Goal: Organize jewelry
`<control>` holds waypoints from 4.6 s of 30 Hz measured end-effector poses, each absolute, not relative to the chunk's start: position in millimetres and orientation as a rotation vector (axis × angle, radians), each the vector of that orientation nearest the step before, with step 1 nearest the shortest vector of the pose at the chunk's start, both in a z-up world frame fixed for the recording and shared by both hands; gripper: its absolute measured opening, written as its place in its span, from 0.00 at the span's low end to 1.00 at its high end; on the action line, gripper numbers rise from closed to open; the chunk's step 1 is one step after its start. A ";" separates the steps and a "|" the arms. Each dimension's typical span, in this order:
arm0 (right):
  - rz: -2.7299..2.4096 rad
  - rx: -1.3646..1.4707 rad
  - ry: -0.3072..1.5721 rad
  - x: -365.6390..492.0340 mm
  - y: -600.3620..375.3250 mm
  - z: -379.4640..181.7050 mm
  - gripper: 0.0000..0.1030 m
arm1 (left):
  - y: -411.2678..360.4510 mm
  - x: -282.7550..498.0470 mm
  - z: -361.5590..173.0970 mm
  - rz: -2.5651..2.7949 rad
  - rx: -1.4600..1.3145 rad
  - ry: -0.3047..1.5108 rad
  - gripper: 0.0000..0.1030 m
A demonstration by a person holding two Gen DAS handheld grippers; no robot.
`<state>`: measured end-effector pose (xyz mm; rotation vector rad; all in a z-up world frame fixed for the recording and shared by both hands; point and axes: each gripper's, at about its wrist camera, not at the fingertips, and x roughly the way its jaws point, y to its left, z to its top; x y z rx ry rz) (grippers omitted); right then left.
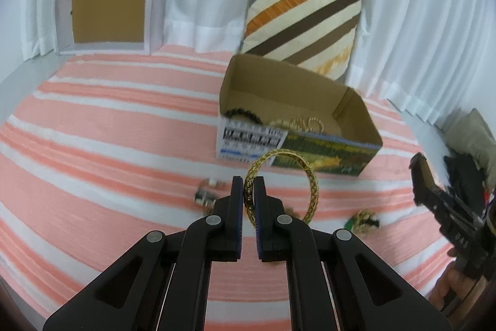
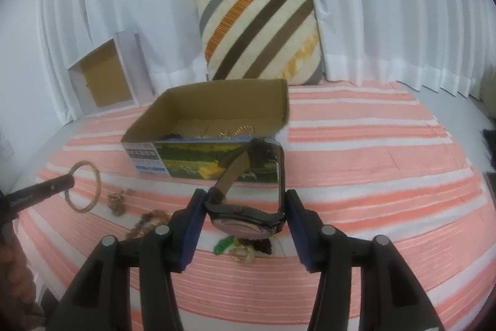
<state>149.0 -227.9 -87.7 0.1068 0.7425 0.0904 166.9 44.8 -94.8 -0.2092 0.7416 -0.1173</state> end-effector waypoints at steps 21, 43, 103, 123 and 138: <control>0.198 0.088 0.720 277.9 -202.5 -36.2 0.51 | -5.4 291.9 -37.5 -0.159 -0.089 0.717 0.05; 0.182 0.078 0.816 328.1 -201.6 -78.3 0.51 | -18.0 339.0 -78.3 -0.115 -0.042 0.789 0.05; 0.041 0.023 0.732 177.1 -224.8 -69.5 0.65 | 23.0 187.9 -74.9 -0.072 -0.062 0.715 0.90; -0.011 0.053 0.869 99.5 -242.6 -150.6 0.65 | 55.2 128.6 -170.7 -0.124 -0.126 0.855 0.90; 0.021 0.122 0.902 106.2 -252.5 -157.9 0.65 | -16.9 188.7 -197.2 -0.202 0.044 0.922 0.88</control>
